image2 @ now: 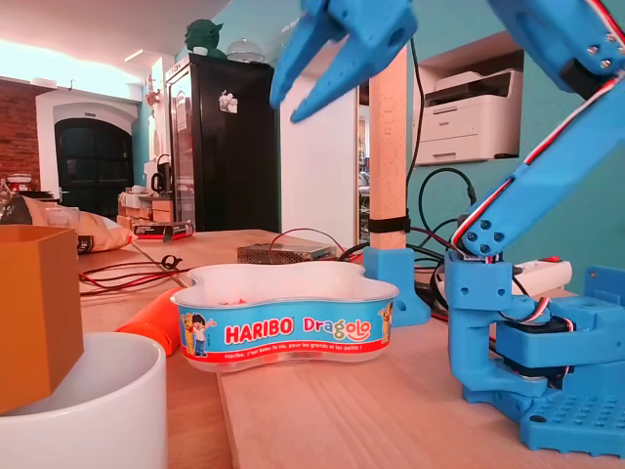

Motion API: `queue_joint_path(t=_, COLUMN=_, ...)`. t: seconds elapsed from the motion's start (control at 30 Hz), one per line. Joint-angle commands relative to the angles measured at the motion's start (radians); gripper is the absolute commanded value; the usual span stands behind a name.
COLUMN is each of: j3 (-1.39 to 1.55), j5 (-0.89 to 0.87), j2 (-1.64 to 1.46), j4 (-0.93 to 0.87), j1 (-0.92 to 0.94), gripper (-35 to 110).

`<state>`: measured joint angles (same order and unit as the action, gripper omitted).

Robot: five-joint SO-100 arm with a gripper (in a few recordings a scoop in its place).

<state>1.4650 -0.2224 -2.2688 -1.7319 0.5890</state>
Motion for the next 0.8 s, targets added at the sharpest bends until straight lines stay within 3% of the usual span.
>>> queue_joint_path(t=0.0, j3=0.100, j5=0.060, j2=0.069, j4=0.002, j1=0.074, gripper=12)
queue_joint_path(t=0.3, j3=0.230, j5=0.291, j2=0.247, j4=0.084, j1=0.311, gripper=12)
queue_joint_path(t=0.77, j3=0.241, j5=0.385, j2=0.460, j4=0.360, j1=0.356, gripper=12)
